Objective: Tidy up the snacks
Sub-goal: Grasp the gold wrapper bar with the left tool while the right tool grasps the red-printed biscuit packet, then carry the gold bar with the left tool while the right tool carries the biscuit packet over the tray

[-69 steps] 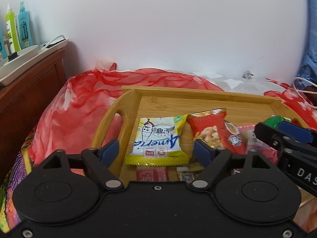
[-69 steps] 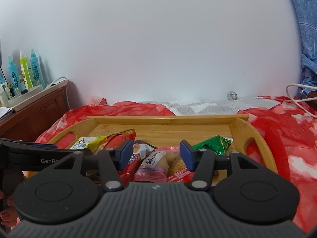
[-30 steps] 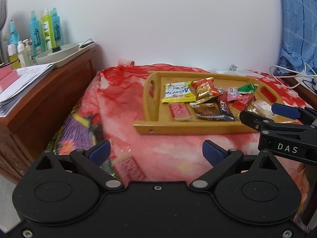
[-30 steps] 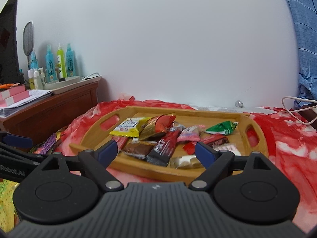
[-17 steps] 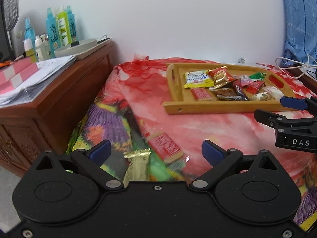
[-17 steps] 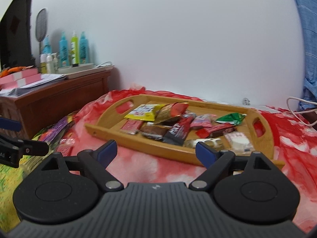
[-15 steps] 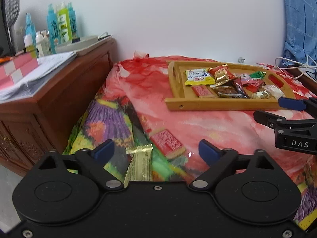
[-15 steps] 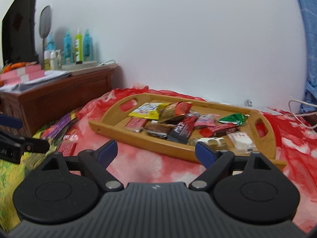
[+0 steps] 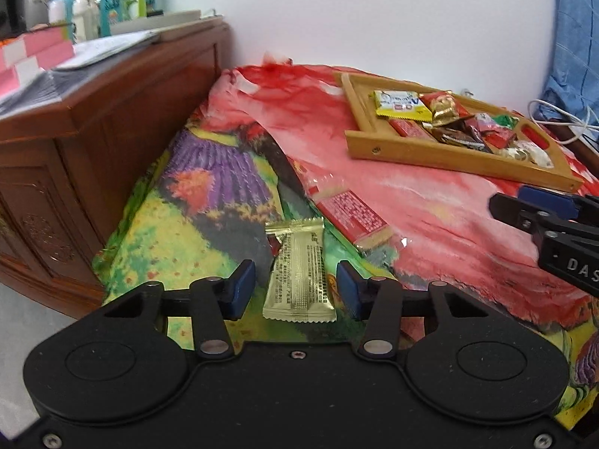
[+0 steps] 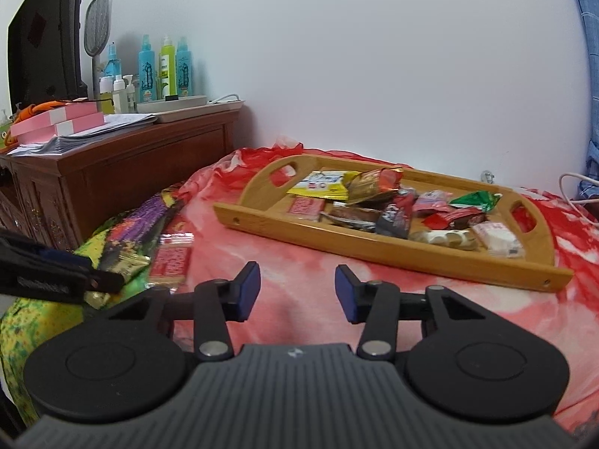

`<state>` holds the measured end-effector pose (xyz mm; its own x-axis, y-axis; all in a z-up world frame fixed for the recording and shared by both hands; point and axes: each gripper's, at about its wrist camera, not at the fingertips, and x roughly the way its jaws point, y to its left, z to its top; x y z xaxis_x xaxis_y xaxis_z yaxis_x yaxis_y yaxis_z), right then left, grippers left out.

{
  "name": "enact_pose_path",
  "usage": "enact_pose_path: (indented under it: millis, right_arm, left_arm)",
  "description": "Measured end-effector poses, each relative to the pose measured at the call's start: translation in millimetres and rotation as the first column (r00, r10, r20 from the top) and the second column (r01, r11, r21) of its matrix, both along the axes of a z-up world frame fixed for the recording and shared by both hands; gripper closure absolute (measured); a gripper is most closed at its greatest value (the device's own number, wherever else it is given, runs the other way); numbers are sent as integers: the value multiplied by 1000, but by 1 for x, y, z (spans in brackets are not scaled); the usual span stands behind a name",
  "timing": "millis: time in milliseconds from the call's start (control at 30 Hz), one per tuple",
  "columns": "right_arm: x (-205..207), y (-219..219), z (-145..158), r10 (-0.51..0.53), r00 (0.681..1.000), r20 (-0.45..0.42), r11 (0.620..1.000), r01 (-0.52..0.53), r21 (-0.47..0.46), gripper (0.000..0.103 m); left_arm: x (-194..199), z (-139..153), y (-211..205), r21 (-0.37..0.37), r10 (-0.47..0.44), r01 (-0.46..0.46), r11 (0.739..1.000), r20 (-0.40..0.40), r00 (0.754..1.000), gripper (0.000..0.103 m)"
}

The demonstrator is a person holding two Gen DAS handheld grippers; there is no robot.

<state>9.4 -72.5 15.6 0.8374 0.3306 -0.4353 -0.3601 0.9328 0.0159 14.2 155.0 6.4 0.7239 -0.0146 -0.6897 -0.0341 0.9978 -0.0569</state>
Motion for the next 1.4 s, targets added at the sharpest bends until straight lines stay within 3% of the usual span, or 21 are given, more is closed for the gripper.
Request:
enact_pose_path:
  millis: [133, 233, 667, 767, 1000, 1400]
  right_arm:
    - [2, 17, -2, 6, 1000, -17, 1000, -6, 3, 54]
    - [4, 29, -3, 18, 999, -30, 1000, -18, 5, 54]
    - [12, 68, -11, 59, 996, -61, 998, -59, -2, 54]
    - [14, 74, -13, 75, 995, -62, 997, -75, -5, 50]
    - [21, 84, -16, 92, 992, -90, 996, -92, 4, 49]
    - [30, 102, -23, 125, 986, -115, 992, -127, -11, 49]
  left_arm:
    - [5, -2, 4, -10, -25, 25, 1000, -6, 1000, 69]
    - [7, -2, 9, -22, -12, 11, 1000, -2, 1000, 71]
    - [4, 7, 26, -75, 79, -75, 994, 45, 996, 71]
    - [5, 11, 27, -87, 85, -80, 993, 59, 995, 72]
    - [2, 16, 23, -56, 99, -93, 994, 111, 989, 72]
    - [3, 16, 30, -70, 128, -122, 990, 101, 987, 72]
